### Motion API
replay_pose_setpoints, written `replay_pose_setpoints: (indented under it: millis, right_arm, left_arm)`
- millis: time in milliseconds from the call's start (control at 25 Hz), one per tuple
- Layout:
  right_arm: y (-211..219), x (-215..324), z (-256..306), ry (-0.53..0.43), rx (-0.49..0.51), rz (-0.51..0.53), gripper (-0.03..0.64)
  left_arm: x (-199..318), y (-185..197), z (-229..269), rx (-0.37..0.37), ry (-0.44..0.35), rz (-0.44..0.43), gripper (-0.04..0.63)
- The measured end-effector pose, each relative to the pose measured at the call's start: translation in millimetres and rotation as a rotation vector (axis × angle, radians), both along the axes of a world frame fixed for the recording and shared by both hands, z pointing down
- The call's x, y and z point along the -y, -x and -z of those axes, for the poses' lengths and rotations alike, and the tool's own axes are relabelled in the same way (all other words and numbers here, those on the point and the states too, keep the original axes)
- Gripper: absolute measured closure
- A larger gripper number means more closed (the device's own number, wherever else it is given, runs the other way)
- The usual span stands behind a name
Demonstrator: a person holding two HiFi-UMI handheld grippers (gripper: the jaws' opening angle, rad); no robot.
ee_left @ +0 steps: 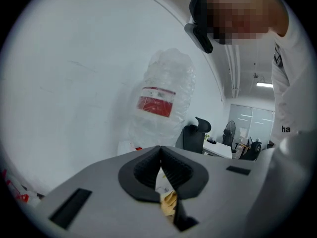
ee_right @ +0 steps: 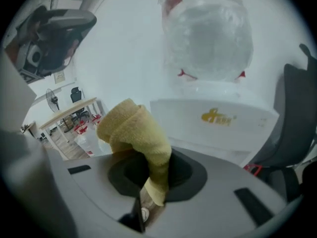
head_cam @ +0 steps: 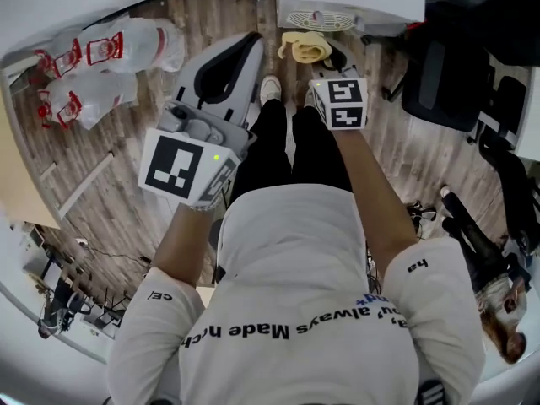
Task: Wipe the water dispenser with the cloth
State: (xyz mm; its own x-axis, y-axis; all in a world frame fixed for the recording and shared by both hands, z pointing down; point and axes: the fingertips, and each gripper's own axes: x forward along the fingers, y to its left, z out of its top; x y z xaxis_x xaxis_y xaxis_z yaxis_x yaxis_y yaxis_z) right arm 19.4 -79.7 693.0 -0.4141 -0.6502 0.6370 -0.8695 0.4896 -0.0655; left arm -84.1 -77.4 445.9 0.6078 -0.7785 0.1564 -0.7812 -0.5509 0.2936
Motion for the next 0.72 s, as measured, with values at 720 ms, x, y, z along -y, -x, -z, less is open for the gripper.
replay_pose_setpoints:
  millis: [720]
  right_arm:
    - [-49,-15,272,-0.290,0.062,-0.024,0.552]
  left_arm:
    - [-37,-9,125,-0.020,-0.120,-0.030,0.576]
